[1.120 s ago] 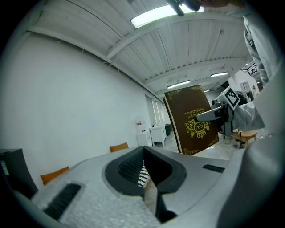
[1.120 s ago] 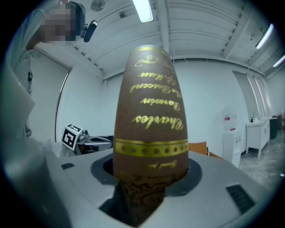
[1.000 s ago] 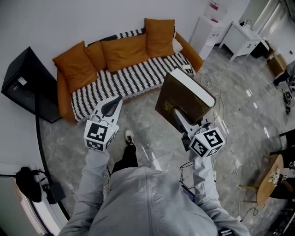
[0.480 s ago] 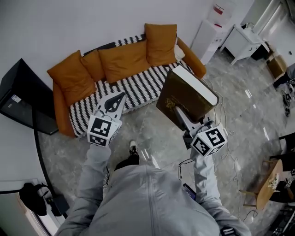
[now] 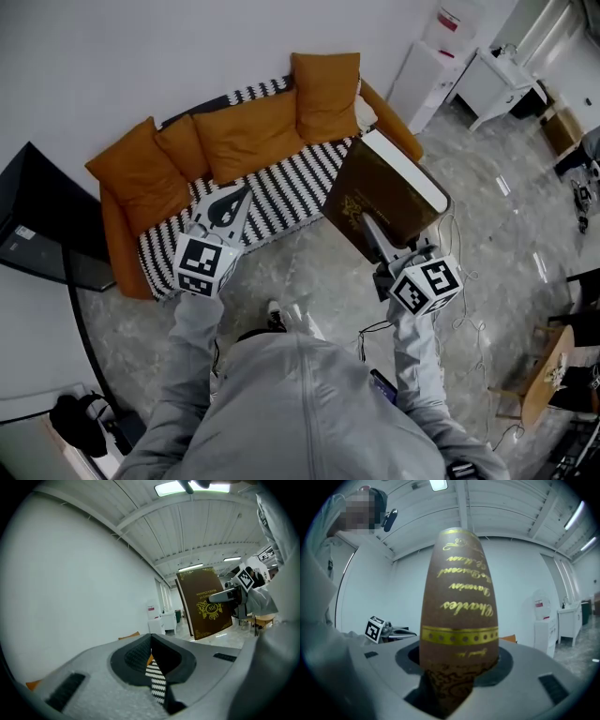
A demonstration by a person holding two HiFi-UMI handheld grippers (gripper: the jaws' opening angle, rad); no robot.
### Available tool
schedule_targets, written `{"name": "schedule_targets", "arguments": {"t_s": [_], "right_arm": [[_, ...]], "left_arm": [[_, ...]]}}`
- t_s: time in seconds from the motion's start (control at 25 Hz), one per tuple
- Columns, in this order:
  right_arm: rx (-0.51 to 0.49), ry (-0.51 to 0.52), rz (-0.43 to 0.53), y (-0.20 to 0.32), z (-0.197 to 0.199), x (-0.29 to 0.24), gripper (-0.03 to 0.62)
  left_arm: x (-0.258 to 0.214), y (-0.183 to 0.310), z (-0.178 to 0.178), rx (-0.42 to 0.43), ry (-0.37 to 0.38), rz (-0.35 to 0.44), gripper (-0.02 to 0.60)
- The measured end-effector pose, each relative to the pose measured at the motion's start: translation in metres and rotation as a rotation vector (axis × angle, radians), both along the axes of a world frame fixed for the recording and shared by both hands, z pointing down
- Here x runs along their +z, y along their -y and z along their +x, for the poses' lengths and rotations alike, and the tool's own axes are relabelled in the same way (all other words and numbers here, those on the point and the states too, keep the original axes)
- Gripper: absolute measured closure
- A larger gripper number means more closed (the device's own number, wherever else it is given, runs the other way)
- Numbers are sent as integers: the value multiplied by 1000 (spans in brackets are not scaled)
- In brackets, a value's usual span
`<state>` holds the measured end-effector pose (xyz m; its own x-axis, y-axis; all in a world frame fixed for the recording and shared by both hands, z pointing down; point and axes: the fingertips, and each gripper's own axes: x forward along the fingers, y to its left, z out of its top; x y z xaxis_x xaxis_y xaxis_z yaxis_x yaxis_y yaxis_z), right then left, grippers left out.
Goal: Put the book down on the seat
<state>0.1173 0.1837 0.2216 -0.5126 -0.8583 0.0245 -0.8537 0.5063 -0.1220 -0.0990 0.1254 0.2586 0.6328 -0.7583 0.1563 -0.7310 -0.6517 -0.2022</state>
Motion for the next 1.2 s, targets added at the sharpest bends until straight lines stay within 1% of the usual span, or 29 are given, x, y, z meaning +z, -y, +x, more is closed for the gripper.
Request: {"name": "schedule_targets", "arguments": {"t_s": [0.2, 0.48, 0.68, 0.84, 1.0, 1.12, 1.2], "right_arm": [[-6, -8, -16, 30, -6, 6, 347], [-5, 20, -60, 71, -19, 23, 347], [3, 23, -95, 98, -25, 33, 347], [3, 16, -128, 120, -19, 45, 347], [6, 30, -153, 152, -12, 60, 347], [-2, 22, -169, 178, -5, 70, 347], [-15, 22, -186, 200, 1, 79, 347]], "left_arm": [[7, 33, -4, 5, -4, -18, 557], [26, 71, -11, 27, -1, -51, 557], [36, 99, -8, 58, 6, -72, 557], [45, 120, -2, 67, 11, -92, 557], [58, 148, -1, 52, 13, -116, 557], [65, 173, -1, 25, -4, -138, 557], [71, 194, 1, 4, -1, -147, 557]]}}
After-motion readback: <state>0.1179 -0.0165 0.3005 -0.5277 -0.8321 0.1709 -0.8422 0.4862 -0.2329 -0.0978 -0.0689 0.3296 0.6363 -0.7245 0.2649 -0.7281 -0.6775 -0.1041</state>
